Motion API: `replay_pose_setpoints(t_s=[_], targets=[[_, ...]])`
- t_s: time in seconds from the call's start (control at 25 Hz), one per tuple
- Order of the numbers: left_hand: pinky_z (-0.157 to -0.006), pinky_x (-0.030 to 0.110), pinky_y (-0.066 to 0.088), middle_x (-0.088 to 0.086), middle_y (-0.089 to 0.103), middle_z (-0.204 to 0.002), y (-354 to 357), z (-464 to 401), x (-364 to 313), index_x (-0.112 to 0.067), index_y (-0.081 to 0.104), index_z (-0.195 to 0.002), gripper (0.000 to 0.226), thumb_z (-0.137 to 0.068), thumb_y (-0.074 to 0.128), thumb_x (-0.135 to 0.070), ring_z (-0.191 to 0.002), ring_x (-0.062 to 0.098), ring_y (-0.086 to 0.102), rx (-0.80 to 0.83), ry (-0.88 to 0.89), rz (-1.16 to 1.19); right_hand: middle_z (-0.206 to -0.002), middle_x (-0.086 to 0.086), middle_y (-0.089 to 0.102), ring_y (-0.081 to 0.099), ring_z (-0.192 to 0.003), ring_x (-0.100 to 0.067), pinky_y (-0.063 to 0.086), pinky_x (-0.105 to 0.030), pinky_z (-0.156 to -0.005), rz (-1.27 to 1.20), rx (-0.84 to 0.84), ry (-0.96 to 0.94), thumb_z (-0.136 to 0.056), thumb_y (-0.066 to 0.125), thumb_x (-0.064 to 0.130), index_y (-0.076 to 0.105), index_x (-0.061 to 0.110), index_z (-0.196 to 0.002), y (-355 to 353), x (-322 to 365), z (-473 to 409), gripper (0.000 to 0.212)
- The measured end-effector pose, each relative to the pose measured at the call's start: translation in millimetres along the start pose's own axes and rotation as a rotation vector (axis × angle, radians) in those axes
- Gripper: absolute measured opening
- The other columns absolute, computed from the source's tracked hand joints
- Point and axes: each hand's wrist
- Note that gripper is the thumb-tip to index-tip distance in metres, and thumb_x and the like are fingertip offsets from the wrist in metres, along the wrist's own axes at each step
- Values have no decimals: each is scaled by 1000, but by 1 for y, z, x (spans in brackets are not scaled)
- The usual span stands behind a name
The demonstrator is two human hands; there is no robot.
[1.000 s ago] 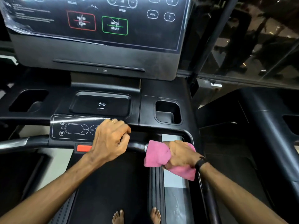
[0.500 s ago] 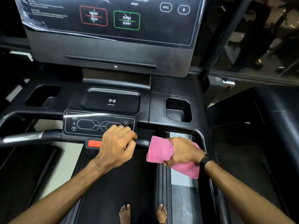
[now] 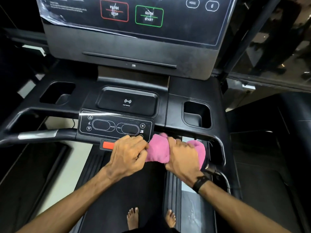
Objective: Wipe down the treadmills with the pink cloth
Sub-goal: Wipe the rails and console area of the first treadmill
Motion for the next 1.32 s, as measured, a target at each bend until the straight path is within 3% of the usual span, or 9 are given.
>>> replay_pose_setpoints(t_s=[0.08, 0.24, 0.36, 0.52, 0.6, 0.76, 1.0, 1.2, 1.32], targets=[[-51, 33, 34, -2, 55, -62, -2, 4, 2, -10, 64, -66, 19, -74, 47, -8, -50, 20, 43, -13, 3, 0, -75, -2, 63, 63, -63, -28, 47, -36, -59, 69, 30, 20, -56, 69, 29, 43, 22, -103, 2, 9, 1, 55], [-47, 34, 35, -3, 56, -60, -9, 2, 7, -9, 66, -66, 21, -75, 47, -7, -47, 18, 42, -44, 27, 19, -84, 4, 66, 65, -79, -26, 42, -30, -65, -278, 473, 40, -53, 84, 50, 63, 22, -94, -29, -4, -43, 55], [-45, 33, 35, -3, 56, -59, -12, -1, 2, -8, 66, -66, 19, -73, 49, -6, -45, 18, 41, -49, 16, 32, -98, -1, 67, 66, -91, -29, 45, -34, -75, -177, 291, -25, -61, 81, 60, 57, 18, -109, -22, 16, -34, 69], [-47, 29, 33, -2, 55, -58, -16, -2, -2, -8, 67, -66, 20, -73, 48, -6, -45, 18, 37, -93, 27, 28, -98, 6, 68, 65, -91, -21, 54, -39, -87, -430, 646, 31, -23, 71, 95, 61, 27, -103, -32, 10, -65, 105], [-49, 26, 30, -2, 55, -58, -20, -3, -2, -9, 68, -65, 21, -73, 48, -6, -44, 18, 38, -128, 15, 18, -92, 2, 65, 63, -83, -24, 51, -34, -76, -350, 576, 52, -40, 84, 78, 61, 21, -100, -29, 13, -68, 85], [-46, 30, 33, -1, 53, -55, -15, -4, -5, -7, 67, -63, 22, -71, 47, -5, -43, 21, 38, -163, 16, 32, -84, -5, 63, 64, -70, -29, 42, -34, -60, 84, -83, 5, -69, 71, 38, 53, 14, -107, -3, 44, -12, 48], [-46, 30, 31, 1, 51, -54, 2, -22, -29, -6, 64, -60, 20, -73, 48, -5, -43, 22, 37, -174, 131, 59, -72, 1, 56, 59, -71, -25, 44, -31, -61, -405, 573, 6, -60, 86, 37, 52, 21, -69, -39, 9, -60, 39], [-46, 30, 32, -1, 48, -54, 10, -24, -38, -8, 61, -57, 20, -72, 48, -5, -43, 23, 38, -182, 75, 53, -84, -4, 61, 62, -73, -29, 44, -37, -63, -31, -120, 22, -76, 65, 38, 54, 18, -111, 14, 35, -3, 42], [-46, 30, 32, -1, 50, -54, 10, -22, -41, -7, 62, -58, 20, -72, 48, -6, -43, 22, 38, -175, 73, 47, -79, -1, 64, 63, -70, -26, 42, -33, -59, -137, 99, -22, -69, 75, 42, 59, 20, -99, -4, 15, -28, 41]])
Point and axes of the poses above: each hand's wrist, its own z-axis away from the middle knuckle, its own y-axis out of the palm, x = y × z
